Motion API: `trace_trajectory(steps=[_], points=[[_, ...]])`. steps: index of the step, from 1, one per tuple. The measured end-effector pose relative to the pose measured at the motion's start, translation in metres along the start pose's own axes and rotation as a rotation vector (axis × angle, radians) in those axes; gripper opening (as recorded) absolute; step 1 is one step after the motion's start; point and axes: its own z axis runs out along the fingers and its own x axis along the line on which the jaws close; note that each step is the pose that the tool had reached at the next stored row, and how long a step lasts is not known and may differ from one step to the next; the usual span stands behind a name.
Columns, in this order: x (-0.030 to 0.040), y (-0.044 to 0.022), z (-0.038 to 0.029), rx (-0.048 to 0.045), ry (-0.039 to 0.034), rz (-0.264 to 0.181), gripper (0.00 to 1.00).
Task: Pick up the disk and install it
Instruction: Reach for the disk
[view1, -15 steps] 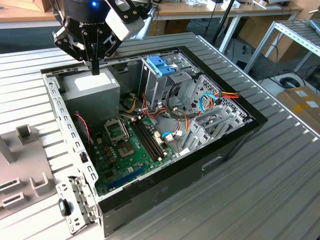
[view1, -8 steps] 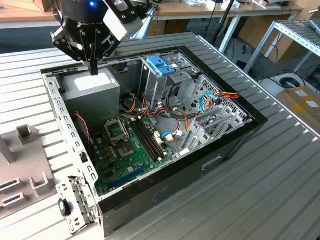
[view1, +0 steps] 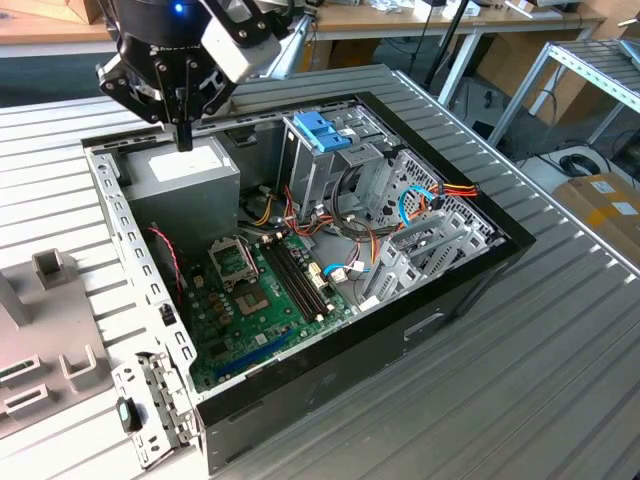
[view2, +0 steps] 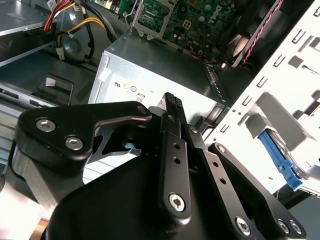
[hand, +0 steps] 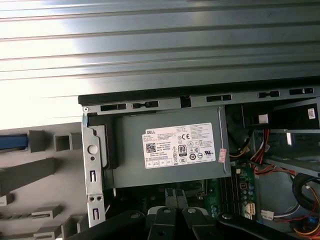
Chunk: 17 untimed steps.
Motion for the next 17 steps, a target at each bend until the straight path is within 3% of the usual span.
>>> trace_trajectory(steps=[17], points=[[0.0073, -0.0005, -0.0002, -0.0001, 0.0000, 0.000, 0.11]])
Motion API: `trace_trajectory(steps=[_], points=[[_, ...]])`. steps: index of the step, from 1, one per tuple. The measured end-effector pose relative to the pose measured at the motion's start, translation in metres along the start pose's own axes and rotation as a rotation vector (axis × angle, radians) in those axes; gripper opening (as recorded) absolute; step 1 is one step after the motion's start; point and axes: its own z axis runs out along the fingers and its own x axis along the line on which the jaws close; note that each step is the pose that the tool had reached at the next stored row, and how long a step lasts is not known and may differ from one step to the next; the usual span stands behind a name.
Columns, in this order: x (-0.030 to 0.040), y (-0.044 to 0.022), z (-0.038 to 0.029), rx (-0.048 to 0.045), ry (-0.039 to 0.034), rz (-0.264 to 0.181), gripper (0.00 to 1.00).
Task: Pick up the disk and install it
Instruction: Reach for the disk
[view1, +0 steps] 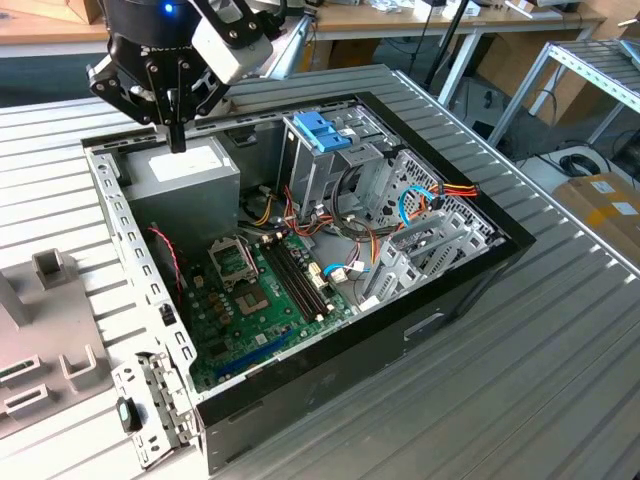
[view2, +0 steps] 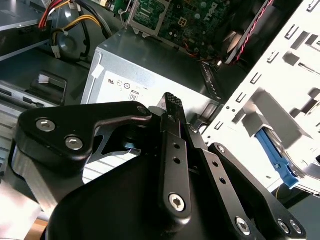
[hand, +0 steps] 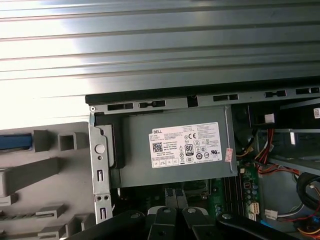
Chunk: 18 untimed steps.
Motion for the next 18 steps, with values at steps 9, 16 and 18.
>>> trace_trajectory(steps=[9, 16, 18], points=[[0.0036, -0.0003, -0.0001, 0.0000, 0.0000, 0.000, 0.11], [0.0069, -0.0005, -0.0002, 0.0000, 0.0000, 0.000, 0.11], [0.0077, -0.0006, -0.0002, 0.0000, 0.0000, 0.000, 0.11]])
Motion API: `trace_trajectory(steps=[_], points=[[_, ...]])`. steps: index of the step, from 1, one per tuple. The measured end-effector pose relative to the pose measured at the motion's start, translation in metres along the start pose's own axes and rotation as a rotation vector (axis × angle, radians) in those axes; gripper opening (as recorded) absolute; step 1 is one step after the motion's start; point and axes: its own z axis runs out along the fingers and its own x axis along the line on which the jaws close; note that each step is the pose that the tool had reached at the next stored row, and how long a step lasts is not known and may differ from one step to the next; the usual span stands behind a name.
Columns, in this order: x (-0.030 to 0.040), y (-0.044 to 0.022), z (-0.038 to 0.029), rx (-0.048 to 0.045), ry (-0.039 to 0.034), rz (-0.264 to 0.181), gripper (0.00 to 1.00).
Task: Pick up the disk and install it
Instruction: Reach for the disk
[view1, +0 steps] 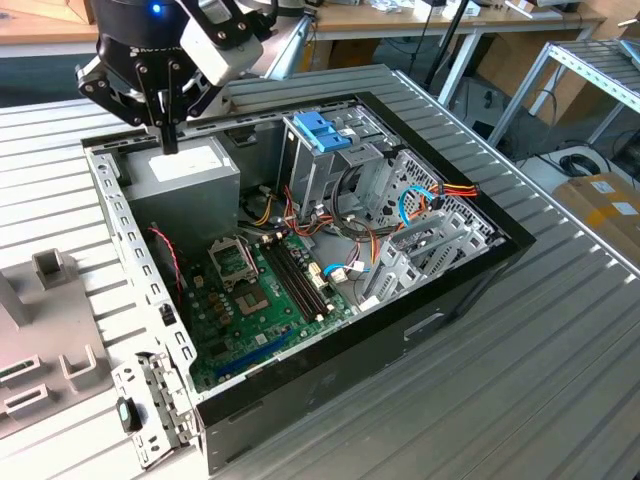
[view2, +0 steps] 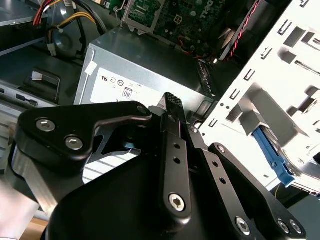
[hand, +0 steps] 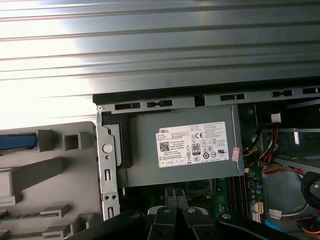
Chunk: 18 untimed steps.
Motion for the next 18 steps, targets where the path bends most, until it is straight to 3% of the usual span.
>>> trace_trajectory(steps=[18], points=[[0.0097, -0.0007, -0.0003, 0.0000, 0.0000, 0.000, 0.11]])
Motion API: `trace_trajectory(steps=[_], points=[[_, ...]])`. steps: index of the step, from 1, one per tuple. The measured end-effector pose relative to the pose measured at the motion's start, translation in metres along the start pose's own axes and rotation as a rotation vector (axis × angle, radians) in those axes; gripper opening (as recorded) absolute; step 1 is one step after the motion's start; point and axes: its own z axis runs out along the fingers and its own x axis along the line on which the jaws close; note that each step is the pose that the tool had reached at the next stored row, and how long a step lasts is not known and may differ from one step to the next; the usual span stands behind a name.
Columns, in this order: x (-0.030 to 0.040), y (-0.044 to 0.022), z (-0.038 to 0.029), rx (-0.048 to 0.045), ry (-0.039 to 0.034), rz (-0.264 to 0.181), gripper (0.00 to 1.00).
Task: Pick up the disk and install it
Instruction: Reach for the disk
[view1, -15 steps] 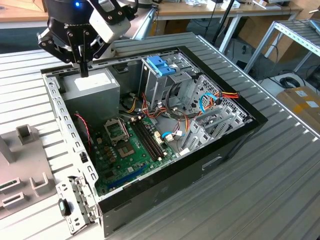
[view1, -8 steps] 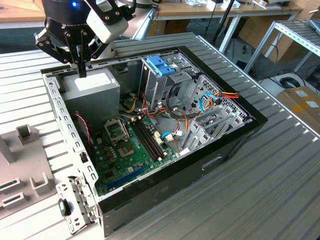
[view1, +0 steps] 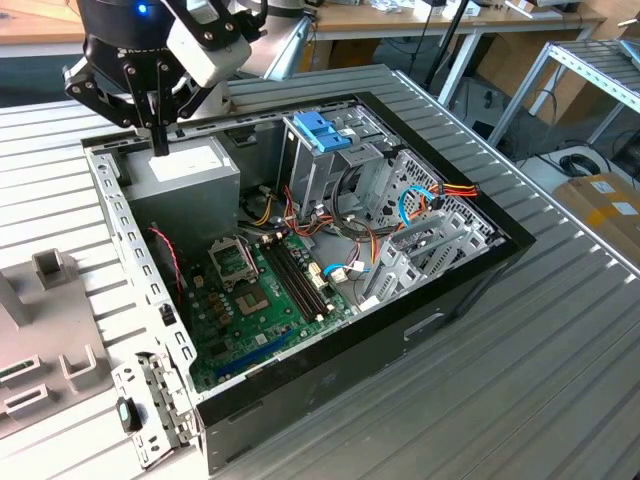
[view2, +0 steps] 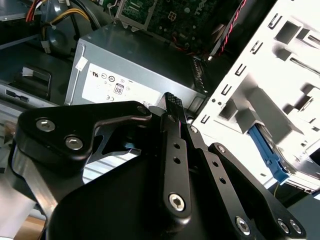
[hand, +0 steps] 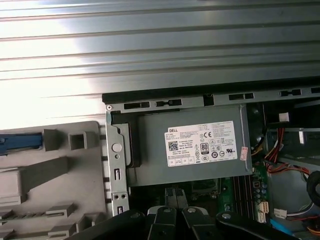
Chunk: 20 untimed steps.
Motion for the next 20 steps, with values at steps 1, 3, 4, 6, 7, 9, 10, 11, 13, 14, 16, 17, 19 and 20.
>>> trace_trajectory(steps=[1, 3, 4, 6, 7, 9, 10, 11, 13, 14, 16, 17, 19, 20], points=[[0.0006, -0.0001, 0.0000, 0.0000, 0.0000, 0.000, 0.11], [0.0016, -0.0001, -0.0001, 0.0000, 0.0000, 0.000, 0.11], [0.0021, -0.0002, -0.0001, 0.0000, 0.0000, 0.000, 0.11], [0.0033, -0.0003, -0.0001, 0.0000, 0.0000, 0.000, 0.11], [0.0043, -0.0003, -0.0001, 0.0000, 0.0000, 0.000, 0.11], [0.0053, -0.0004, -0.0001, 0.0000, 0.0000, 0.000, 0.11], [0.0059, -0.0005, -0.0002, 0.0000, 0.0000, 0.000, 0.11], [0.0064, -0.0005, -0.0002, 0.0000, 0.0000, 0.000, 0.11], [0.0079, -0.0006, -0.0002, 0.0000, 0.0000, 0.000, 0.11], [0.0083, -0.0006, -0.0002, 0.0000, 0.0000, 0.000, 0.11], [0.0097, -0.0007, -0.0002, -0.0001, 0.0000, 0.000, 0.11], [0.0104, -0.0008, -0.0003, 0.0000, 0.0000, 0.000, 0.11], [0.0114, -0.0009, -0.0003, 0.0000, 0.0000, 0.000, 0.11], [0.0122, -0.0009, -0.0003, -0.0001, 0.0000, 0.000, 0.11]])
